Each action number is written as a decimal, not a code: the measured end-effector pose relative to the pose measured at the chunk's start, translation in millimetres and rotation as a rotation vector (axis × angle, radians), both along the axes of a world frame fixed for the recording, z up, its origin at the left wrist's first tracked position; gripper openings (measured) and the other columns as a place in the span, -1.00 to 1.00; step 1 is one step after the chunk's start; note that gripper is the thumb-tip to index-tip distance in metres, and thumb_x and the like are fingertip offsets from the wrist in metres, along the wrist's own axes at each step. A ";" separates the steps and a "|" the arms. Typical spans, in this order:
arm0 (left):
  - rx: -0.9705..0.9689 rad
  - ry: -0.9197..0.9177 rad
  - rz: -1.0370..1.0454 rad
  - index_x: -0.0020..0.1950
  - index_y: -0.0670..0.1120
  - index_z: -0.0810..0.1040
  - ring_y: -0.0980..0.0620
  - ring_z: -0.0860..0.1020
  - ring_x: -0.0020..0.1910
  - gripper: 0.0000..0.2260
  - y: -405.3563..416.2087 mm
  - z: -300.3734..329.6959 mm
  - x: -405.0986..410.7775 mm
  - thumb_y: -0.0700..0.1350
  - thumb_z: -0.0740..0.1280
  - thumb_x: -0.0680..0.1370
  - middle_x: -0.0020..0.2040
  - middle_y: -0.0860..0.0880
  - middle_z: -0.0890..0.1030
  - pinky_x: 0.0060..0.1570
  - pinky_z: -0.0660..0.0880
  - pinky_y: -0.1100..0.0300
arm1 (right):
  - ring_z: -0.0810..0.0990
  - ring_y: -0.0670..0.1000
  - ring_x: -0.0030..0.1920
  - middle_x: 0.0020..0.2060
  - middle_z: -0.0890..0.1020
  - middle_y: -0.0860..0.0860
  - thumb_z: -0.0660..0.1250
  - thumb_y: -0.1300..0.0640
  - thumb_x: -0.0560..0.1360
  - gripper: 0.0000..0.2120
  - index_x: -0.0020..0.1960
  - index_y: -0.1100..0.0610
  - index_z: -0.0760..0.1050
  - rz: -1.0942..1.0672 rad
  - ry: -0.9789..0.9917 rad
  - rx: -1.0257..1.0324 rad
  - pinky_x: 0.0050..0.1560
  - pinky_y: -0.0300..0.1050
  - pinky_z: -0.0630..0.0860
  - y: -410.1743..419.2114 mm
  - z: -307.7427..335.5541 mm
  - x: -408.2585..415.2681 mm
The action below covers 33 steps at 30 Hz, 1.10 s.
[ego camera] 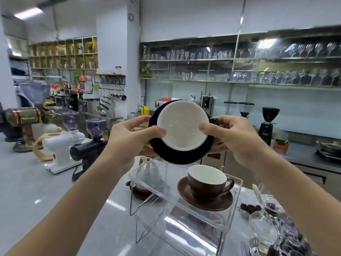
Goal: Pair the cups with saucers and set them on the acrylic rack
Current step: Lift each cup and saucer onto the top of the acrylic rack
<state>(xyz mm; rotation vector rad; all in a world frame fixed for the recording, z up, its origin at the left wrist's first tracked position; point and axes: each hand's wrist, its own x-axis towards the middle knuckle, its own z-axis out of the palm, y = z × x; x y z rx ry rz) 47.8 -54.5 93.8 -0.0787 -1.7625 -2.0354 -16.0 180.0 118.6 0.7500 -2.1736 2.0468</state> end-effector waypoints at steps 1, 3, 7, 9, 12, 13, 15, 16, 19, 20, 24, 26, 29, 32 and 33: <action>0.009 -0.006 0.006 0.18 -0.11 0.65 -0.12 0.75 -0.25 -0.57 -3.1 -0.8 -5.6 -0.32 0.57 0.34 -0.16 -0.17 0.77 -0.37 0.67 0.07 | 0.77 0.06 -0.31 -0.33 0.74 0.08 0.56 0.17 0.40 -0.71 0.04 0.27 0.60 0.003 -0.008 0.009 -0.34 -0.09 0.67 -2.6 0.1 -5.8; 0.029 -0.019 0.015 0.20 -0.13 0.65 -0.12 0.75 -0.27 -0.54 -8.9 -2.8 -17.5 -0.32 0.58 0.32 -0.18 -0.16 0.77 -0.37 0.67 0.05 | 0.77 0.08 -0.30 -0.30 0.75 0.09 0.56 0.17 0.40 -0.70 0.06 0.28 0.60 0.010 -0.024 0.035 -0.33 -0.09 0.68 -7.1 0.1 -17.3; 0.038 -0.062 0.042 0.18 -0.15 0.67 -0.16 0.75 -0.26 -0.52 -19.6 -6.7 -44.1 -0.28 0.62 0.27 -0.19 -0.14 0.76 -0.34 0.68 -0.02 | 0.78 0.10 -0.24 -0.21 0.77 0.14 0.56 0.12 0.41 -0.66 0.09 0.28 0.61 -0.001 -0.056 0.137 -0.24 -0.04 0.71 -14.7 2.0 -43.0; 0.034 -0.088 0.041 0.13 -0.15 0.69 -0.18 0.75 -0.25 -0.55 -24.4 -8.3 -56.1 -0.27 0.63 0.26 -0.17 -0.15 0.77 -0.34 0.68 -0.04 | 0.78 0.10 -0.24 -0.21 0.77 0.15 0.56 0.10 0.41 -0.64 0.10 0.28 0.61 0.000 -0.078 0.183 -0.21 -0.05 0.71 -19.3 1.7 -56.5; 0.005 -0.128 0.053 0.02 -0.13 0.72 -0.17 0.75 -0.25 -0.67 -29.8 -12.8 -73.6 -0.24 0.62 0.28 -0.16 -0.16 0.77 -0.36 0.67 0.00 | 0.78 0.08 -0.26 -0.21 0.77 0.15 0.55 0.08 0.42 -0.63 0.11 0.28 0.62 -0.004 -0.119 0.229 -0.25 -0.10 0.70 -27.4 -1.9 -75.3; -0.008 -0.143 0.059 -0.01 -0.13 0.73 -0.17 0.75 -0.25 -0.71 -31.1 -15.4 -79.5 -0.23 0.62 0.29 -0.17 -0.16 0.77 -0.36 0.67 0.02 | 0.78 0.08 -0.26 -0.20 0.77 0.16 0.55 0.08 0.42 -0.64 0.11 0.28 0.62 -0.006 -0.135 0.240 -0.25 -0.10 0.70 -30.2 -4.0 -82.1; -0.035 -0.175 0.069 -0.04 -0.13 0.73 -0.15 0.75 -0.27 -0.74 -33.6 -20.2 -90.8 -0.20 0.62 0.30 -0.18 -0.16 0.77 -0.37 0.67 0.05 | 0.78 0.10 -0.23 -0.20 0.78 0.16 0.54 0.08 0.44 -0.66 0.10 0.28 0.62 -0.008 -0.169 0.271 -0.23 -0.08 0.72 -34.2 -7.9 -95.3; -0.044 -0.194 0.071 -0.04 -0.14 0.72 -0.15 0.75 -0.28 -0.74 -34.7 -22.6 -96.4 -0.20 0.62 0.30 -0.20 -0.16 0.77 -0.38 0.66 0.07 | 0.78 0.10 -0.21 -0.19 0.78 0.16 0.53 0.08 0.44 -0.66 0.10 0.28 0.63 -0.010 -0.184 0.297 -0.18 -0.05 0.72 -35.5 -9.7 -101.7; -0.075 -0.255 0.077 -0.01 -0.17 0.71 -0.09 0.75 -0.32 -0.72 -38.4 -29.3 -110.2 -0.21 0.62 0.31 -0.24 -0.14 0.76 -0.39 0.65 0.12 | 0.77 0.05 -0.27 -0.23 0.77 0.12 0.53 0.07 0.45 -0.70 0.06 0.27 0.65 -0.022 -0.216 0.373 -0.12 -0.04 0.72 -38.5 -16.7 -119.1; -0.093 -0.276 0.081 0.00 -0.17 0.71 -0.06 0.74 -0.33 -0.72 -39.0 -31.5 -114.2 -0.22 0.62 0.32 -0.24 -0.14 0.76 -0.39 0.65 0.15 | 0.76 0.02 -0.30 -0.25 0.77 0.11 0.53 0.07 0.45 -0.71 0.04 0.26 0.66 -0.028 -0.222 0.396 -0.14 -0.06 0.72 -39.2 -19.3 -124.3; -0.156 -0.352 0.109 0.02 -0.16 0.69 -0.02 0.70 -0.35 -0.69 -39.6 -42.7 -125.6 -0.17 0.63 0.32 -0.15 -0.18 0.76 -0.33 0.66 0.15 | 0.77 0.04 -0.27 -0.23 0.78 0.12 0.54 0.07 0.44 -0.71 0.03 0.25 0.66 -0.039 -0.282 0.477 -0.21 -0.10 0.70 -43.0 -29.7 -140.6; -0.194 -0.384 0.121 0.06 -0.14 0.66 -0.03 0.65 -0.35 -0.64 -39.9 -47.1 -129.1 -0.12 0.64 0.32 -0.10 -0.18 0.74 -0.31 0.62 0.14 | 0.77 0.08 -0.26 -0.21 0.77 0.16 0.55 0.07 0.43 -0.68 0.05 0.28 0.66 -0.040 -0.317 0.500 -0.23 -0.10 0.69 -44.4 -34.1 -145.2; -0.218 -0.417 0.123 0.11 -0.14 0.62 -0.05 0.65 -0.34 -0.57 -40.4 -53.5 -134.3 -0.09 0.65 0.32 -0.07 -0.17 0.73 -0.23 0.66 0.10 | 0.76 0.10 -0.24 -0.16 0.76 0.19 0.56 0.08 0.42 -0.63 0.12 0.26 0.61 -0.053 -0.360 0.505 -0.26 -0.10 0.68 -44.2 -40.5 -150.6; -0.252 -0.433 0.116 0.12 -0.15 0.59 -0.08 0.67 -0.31 -0.54 -39.4 -59.1 -138.3 -0.06 0.66 0.32 -0.04 -0.20 0.73 -0.21 0.67 0.06 | 0.75 0.12 -0.19 -0.06 0.73 0.22 0.56 0.09 0.43 -0.57 0.21 0.21 0.55 -0.045 -0.396 0.511 -0.27 -0.09 0.67 -42.4 -45.6 -154.2; -0.262 -0.438 0.116 0.10 -0.15 0.59 -0.09 0.67 -0.29 -0.55 -38.8 -60.5 -139.3 -0.05 0.66 0.32 -0.05 -0.21 0.73 -0.20 0.67 0.05 | 0.76 0.11 -0.21 -0.07 0.74 0.22 0.56 0.09 0.43 -0.58 0.21 0.21 0.55 -0.042 -0.402 0.515 -0.25 -0.09 0.67 -41.9 -47.5 -155.2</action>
